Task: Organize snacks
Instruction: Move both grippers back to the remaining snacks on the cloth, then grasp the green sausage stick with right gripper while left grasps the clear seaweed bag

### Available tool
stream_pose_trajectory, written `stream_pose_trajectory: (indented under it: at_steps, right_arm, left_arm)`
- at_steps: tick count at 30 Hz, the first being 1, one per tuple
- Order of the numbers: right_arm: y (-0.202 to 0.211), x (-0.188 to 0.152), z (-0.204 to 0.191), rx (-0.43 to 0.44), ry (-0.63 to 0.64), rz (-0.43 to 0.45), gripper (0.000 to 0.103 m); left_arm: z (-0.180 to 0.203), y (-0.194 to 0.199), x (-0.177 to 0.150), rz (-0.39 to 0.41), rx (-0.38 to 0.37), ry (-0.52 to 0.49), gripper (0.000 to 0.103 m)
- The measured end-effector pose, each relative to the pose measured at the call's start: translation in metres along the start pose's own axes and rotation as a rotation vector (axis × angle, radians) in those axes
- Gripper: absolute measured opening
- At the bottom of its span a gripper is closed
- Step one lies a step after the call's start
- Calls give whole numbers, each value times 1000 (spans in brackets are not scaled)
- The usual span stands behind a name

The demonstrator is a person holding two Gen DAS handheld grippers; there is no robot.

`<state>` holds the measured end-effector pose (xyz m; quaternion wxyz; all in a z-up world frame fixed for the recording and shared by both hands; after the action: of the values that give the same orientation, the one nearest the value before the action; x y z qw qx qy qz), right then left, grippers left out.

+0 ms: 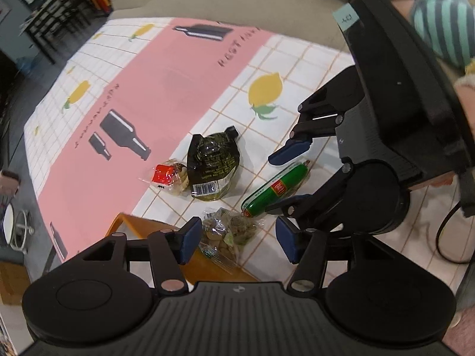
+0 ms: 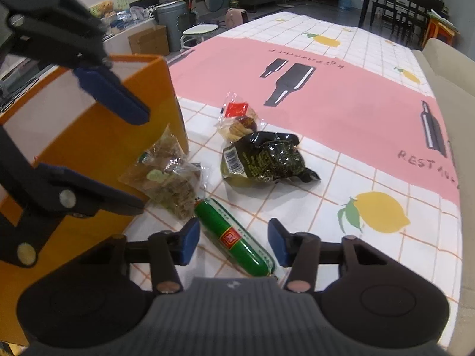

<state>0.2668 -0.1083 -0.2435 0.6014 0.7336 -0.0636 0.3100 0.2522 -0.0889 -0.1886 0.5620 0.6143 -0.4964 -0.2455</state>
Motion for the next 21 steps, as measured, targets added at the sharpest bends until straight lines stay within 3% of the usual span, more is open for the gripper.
stream_pose_trajectory:
  at_steps: [3, 7, 16, 21]
  right_arm:
    - [-8, -3, 0, 15, 4, -8, 42]
    - [-9, -9, 1, 27, -13, -17, 23]
    - [2, -26, 9, 73, -112, -31, 21]
    - [4, -29, 10, 74, -122, -23, 23]
  left_arm:
    - [-2, -12, 1, -30, 2, -57, 71]
    - [1, -27, 2, -80, 12, -148, 71]
    - [8, -62, -4, -219, 47, -334, 78]
    - [6, -71, -5, -268, 81, -374, 78]
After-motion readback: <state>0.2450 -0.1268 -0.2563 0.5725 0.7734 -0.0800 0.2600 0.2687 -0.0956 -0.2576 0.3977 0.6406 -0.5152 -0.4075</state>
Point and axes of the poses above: each gripper's, at about its wrist camera, not at the fingertips, and y roughly against the way its jaws point, z to its right, x to its top, the point moved 10 cm from there along -y, roughly the way its jaws point, and after that the axes turned 4 degrees about -z, right-handed, at the moved point
